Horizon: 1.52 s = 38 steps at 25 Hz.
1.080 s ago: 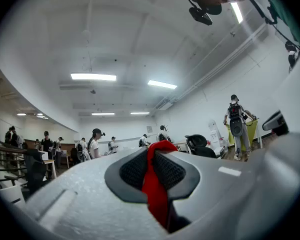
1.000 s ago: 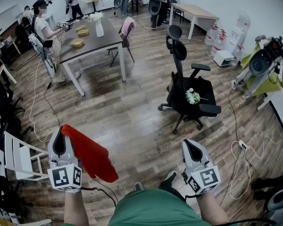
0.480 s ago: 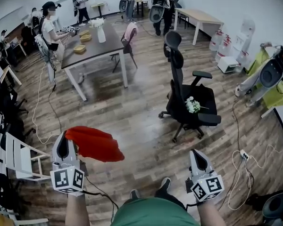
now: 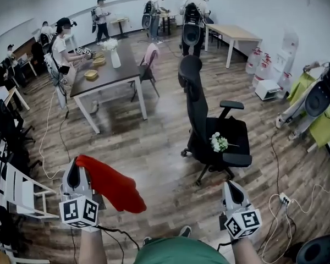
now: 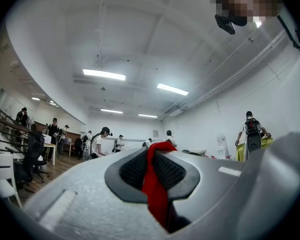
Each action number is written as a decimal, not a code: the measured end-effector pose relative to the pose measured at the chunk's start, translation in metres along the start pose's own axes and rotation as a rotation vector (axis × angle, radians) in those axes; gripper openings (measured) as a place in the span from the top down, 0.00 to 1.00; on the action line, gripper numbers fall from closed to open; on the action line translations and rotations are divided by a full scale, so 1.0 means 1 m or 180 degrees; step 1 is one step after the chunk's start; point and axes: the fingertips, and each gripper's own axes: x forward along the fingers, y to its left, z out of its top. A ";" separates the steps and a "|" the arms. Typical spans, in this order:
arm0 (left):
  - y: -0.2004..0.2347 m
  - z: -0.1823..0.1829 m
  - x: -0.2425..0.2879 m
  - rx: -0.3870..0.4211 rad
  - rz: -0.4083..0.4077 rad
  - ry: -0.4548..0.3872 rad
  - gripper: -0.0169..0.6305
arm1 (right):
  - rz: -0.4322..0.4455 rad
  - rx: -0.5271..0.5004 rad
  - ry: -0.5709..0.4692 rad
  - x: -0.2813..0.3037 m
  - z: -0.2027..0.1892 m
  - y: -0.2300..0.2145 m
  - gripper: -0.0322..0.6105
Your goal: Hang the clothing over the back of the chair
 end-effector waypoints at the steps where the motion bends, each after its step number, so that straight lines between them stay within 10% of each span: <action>1: -0.006 -0.001 0.002 -0.0033 0.0004 0.0001 0.91 | -0.0014 -0.0001 -0.0003 0.001 0.001 -0.009 0.96; 16: -0.045 -0.014 0.055 -0.0017 -0.0085 0.0146 0.92 | -0.0156 0.0190 0.0031 0.029 -0.002 -0.070 0.96; 38: -0.040 -0.096 0.349 -0.0282 -0.0555 0.0207 0.91 | -0.0896 0.0155 0.0180 0.208 0.019 -0.132 0.96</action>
